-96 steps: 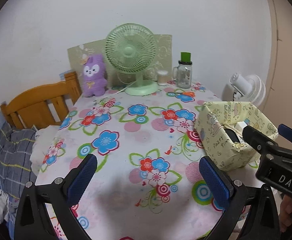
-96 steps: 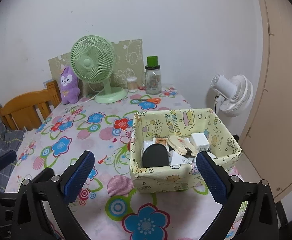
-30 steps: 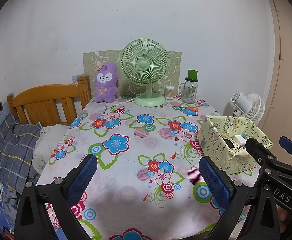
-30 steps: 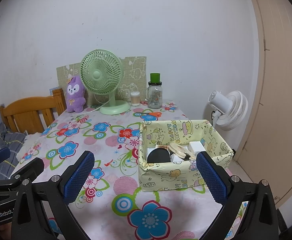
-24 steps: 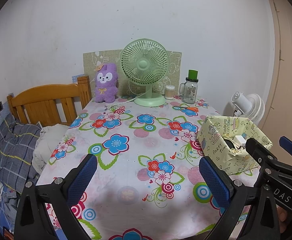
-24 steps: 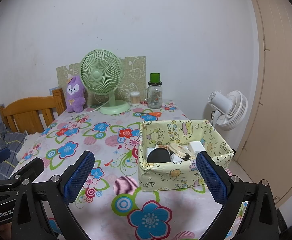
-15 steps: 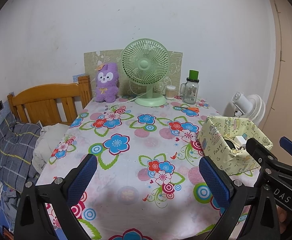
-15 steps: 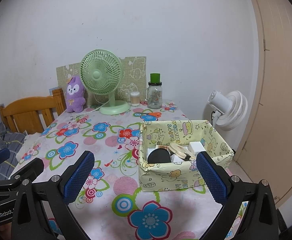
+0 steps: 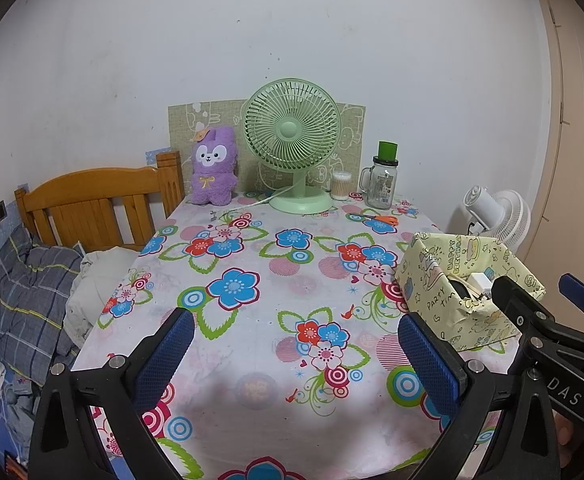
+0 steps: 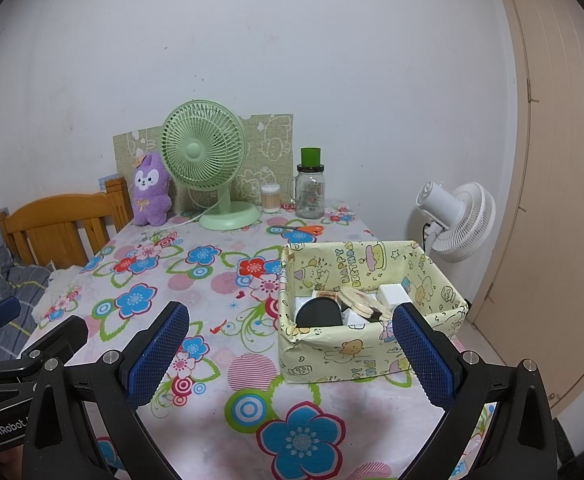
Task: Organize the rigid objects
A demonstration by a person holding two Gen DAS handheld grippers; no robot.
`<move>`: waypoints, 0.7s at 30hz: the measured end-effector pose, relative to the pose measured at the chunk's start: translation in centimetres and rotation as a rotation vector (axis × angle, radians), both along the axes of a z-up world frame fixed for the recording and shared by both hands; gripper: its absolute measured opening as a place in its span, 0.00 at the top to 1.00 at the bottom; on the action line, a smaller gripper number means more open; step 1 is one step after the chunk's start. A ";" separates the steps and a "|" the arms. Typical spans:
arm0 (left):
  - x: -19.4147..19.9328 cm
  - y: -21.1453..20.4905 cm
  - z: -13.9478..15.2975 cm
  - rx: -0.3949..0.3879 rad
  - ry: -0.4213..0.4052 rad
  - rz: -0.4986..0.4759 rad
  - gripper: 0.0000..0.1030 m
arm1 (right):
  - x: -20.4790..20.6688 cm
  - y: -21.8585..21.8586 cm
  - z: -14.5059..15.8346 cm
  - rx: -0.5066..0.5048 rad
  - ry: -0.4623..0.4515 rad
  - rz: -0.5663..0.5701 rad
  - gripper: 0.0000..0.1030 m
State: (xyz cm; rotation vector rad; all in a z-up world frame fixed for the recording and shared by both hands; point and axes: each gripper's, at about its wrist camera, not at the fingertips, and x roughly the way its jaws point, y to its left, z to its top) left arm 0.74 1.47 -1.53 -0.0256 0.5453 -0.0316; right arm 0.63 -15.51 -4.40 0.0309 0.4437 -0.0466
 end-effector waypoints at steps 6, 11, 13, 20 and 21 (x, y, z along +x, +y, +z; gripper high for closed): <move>0.0 0.0 0.0 0.001 -0.001 0.000 0.00 | 0.0 0.1 0.0 0.003 0.003 0.001 0.00; 0.0 0.0 0.0 0.000 0.000 -0.001 0.00 | 0.0 0.1 0.0 0.004 0.003 0.000 0.00; 0.0 0.0 0.0 0.000 0.000 0.000 0.00 | 0.0 0.1 0.0 0.004 0.003 0.002 0.00; 0.0 0.0 -0.1 -0.002 0.001 -0.004 0.00 | -0.1 0.2 0.0 0.002 0.005 0.000 0.00; 0.0 0.0 -0.1 -0.002 0.002 -0.004 0.00 | -0.1 0.2 -0.1 0.001 0.005 0.000 0.00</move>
